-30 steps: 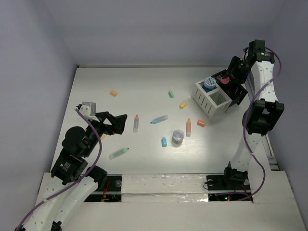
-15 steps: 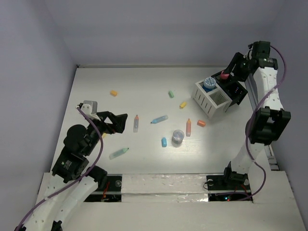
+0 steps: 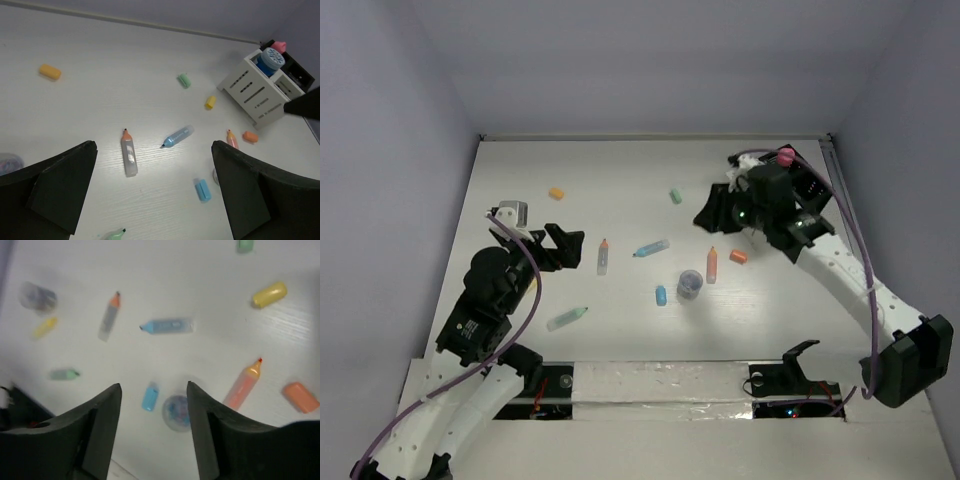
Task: Sort the stationery into containers
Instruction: Pick up the stationery from the center of the board.
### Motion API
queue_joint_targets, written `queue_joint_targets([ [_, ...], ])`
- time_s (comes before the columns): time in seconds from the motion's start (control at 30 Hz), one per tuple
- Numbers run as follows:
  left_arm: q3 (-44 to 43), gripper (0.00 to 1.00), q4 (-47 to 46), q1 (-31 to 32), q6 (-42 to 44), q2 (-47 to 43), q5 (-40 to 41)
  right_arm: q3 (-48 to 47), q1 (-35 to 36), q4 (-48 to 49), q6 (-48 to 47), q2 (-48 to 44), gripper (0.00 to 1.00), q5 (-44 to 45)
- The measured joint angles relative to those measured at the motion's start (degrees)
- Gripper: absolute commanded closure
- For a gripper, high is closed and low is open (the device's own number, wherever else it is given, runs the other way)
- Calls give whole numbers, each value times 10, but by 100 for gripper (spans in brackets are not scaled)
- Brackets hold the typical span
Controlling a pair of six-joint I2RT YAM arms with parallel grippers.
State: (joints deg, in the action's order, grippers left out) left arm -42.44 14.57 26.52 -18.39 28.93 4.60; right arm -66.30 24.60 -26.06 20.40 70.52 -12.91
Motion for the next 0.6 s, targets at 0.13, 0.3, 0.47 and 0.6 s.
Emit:
queue_joint_targets([
  [0.13,0,1,7,0,-10,15,33,88,117,-5,22,-1,9,73],
  [0.3,0,1,14,-4,-16,33,62,108,251,-37,41,55,0,176],
  [0.47,0,1,16,-6,-16,57,72,110,259,-68,58,70,0,253],
  [0.6,0,1,16,-10,-16,67,73,110,257,-76,65,81,0,295],
])
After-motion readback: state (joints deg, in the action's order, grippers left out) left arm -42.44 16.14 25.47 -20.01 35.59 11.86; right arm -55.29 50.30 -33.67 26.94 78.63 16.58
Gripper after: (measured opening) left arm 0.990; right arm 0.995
